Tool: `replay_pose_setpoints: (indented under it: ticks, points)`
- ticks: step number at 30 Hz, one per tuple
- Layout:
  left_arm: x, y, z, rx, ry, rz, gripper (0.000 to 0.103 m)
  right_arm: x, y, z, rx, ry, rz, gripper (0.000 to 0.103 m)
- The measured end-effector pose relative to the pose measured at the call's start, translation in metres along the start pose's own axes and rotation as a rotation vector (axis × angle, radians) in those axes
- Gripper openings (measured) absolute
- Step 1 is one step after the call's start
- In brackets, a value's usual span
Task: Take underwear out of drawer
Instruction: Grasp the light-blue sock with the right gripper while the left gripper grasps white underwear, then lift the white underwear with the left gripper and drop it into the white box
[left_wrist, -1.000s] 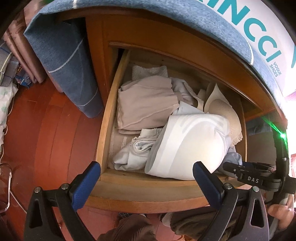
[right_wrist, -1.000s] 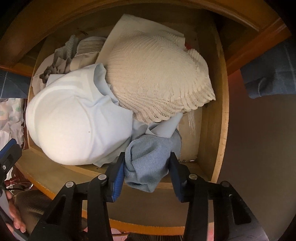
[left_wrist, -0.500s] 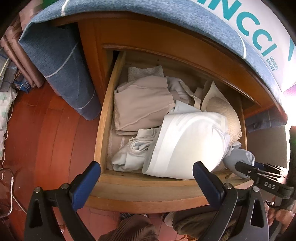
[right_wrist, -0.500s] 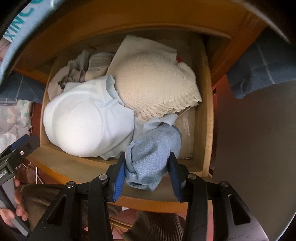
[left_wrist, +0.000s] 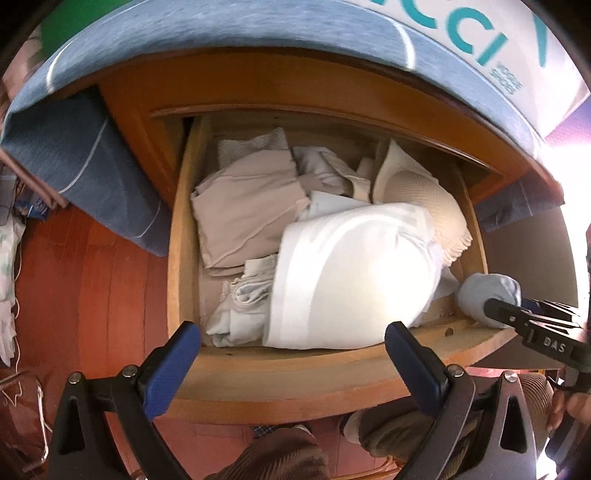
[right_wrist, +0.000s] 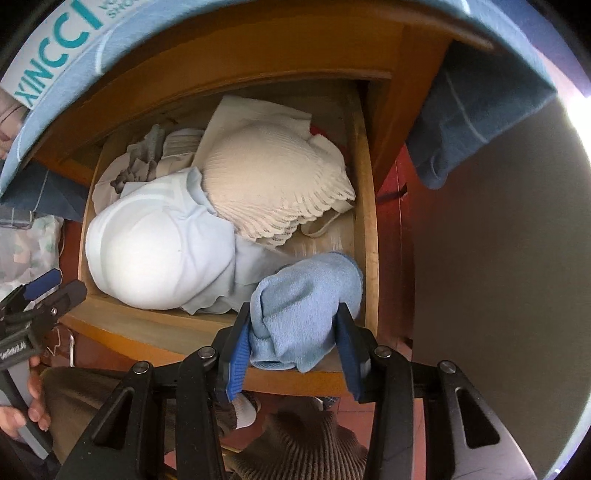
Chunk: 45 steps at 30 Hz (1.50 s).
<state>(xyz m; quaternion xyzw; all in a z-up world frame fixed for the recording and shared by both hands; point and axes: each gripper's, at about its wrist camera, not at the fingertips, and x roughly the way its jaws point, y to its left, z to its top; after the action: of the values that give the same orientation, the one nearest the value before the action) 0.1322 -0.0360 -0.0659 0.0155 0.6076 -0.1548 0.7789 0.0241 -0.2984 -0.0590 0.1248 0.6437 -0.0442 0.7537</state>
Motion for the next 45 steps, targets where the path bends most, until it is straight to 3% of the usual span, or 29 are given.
replay_pose_setpoints:
  ticks: [8, 15, 18, 28, 34, 36, 39, 45]
  points:
    - [0.01, -0.025, 0.007, 0.025, 0.011, 0.019, 0.102, 0.0, 0.004, -0.001, -0.002, 0.005, 0.0, 0.038]
    - [0.039, -0.051, 0.011, 0.043, 0.085, 0.042, 0.102, -0.002, 0.0, -0.003, -0.008, 0.01, 0.0, 0.038]
    - [0.055, -0.056, 0.012, 0.043, 0.12, 0.082, 0.102, 0.0, 0.0, -0.002, -0.005, 0.015, 0.003, 0.038]
    - [0.074, -0.059, 0.02, 0.016, 0.145, 0.094, 0.101, 0.006, 0.0, -0.001, 0.002, 0.032, 0.018, 0.038]
    - [0.081, -0.061, 0.022, 0.032, 0.153, 0.1, 0.068, 0.007, 0.006, 0.0, 0.003, 0.04, 0.031, 0.038]
    - [0.08, -0.059, 0.022, 0.035, 0.154, 0.083, 0.045, 0.008, 0.009, 0.001, 0.0, 0.041, 0.031, 0.038]
    - [0.08, -0.06, 0.02, 0.039, 0.151, 0.09, 0.032, 0.008, 0.009, 0.001, 0.0, 0.042, 0.03, 0.038]
    - [0.072, -0.064, 0.014, 0.038, 0.129, 0.083, 0.019, 0.008, 0.008, 0.0, 0.006, 0.04, 0.035, 0.038]
